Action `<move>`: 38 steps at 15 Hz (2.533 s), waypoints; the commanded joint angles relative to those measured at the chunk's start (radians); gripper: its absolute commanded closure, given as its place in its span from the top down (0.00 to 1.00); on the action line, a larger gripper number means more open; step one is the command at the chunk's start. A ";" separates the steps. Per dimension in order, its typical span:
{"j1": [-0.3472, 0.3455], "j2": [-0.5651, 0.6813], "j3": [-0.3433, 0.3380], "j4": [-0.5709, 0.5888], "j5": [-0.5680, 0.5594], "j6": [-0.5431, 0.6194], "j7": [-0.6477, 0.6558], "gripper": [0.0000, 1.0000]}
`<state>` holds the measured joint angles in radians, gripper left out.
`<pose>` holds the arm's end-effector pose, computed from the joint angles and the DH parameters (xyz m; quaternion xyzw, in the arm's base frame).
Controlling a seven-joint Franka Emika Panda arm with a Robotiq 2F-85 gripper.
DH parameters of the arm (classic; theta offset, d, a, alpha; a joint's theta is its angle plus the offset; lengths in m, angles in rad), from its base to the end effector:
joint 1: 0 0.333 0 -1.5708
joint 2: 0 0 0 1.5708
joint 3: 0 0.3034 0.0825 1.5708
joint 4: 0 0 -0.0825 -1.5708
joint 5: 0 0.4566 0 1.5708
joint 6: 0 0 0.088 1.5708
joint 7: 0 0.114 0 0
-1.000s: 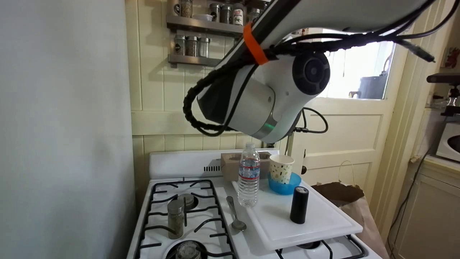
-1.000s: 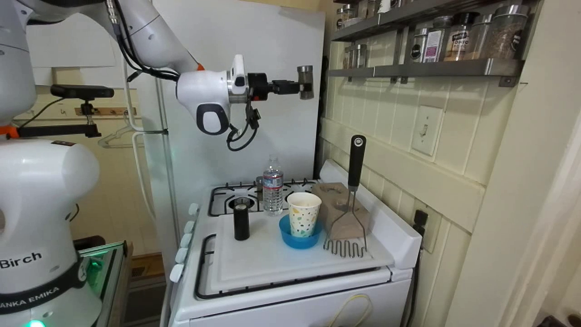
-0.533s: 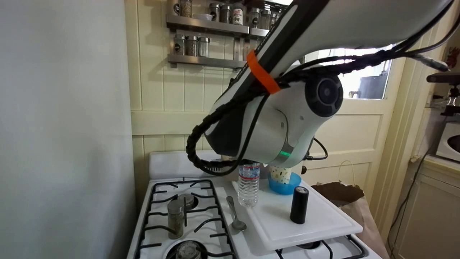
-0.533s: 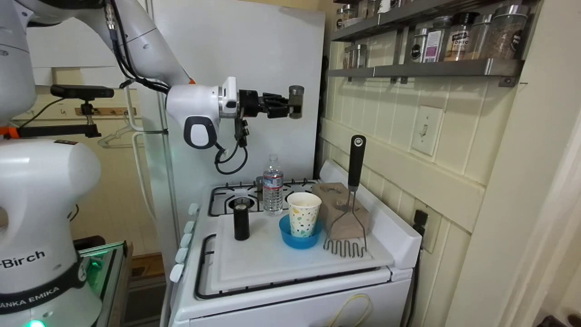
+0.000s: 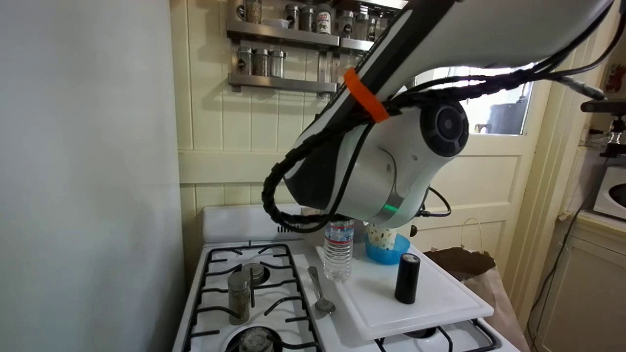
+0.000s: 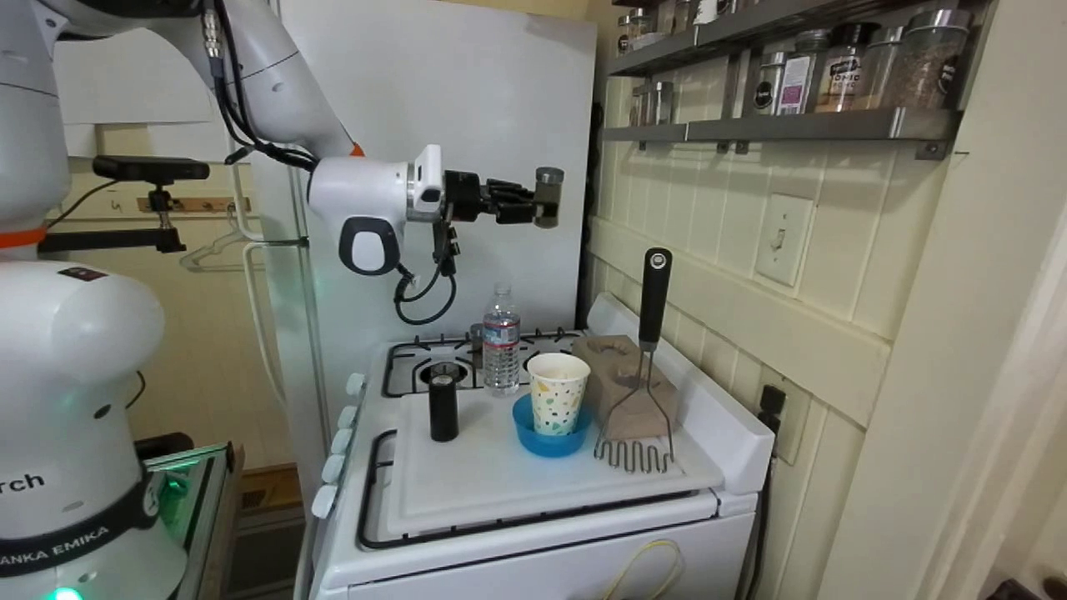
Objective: Pick up one bottle from the shelf and put it on the stove
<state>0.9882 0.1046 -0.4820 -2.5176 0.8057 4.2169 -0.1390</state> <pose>0.4739 0.1476 0.3504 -0.7180 0.1404 -0.6817 0.0045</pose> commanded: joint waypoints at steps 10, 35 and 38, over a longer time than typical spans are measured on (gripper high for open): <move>-0.398 -0.491 0.312 -0.258 -0.031 -0.546 -0.259 0.25; -1.386 -0.894 0.947 -0.226 -0.288 -1.600 -0.592 0.25; -1.278 -0.950 0.835 -0.206 -0.540 -1.664 -0.398 0.25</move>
<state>-0.3767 -0.7639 0.4464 -2.7199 0.4615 2.6285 -0.6963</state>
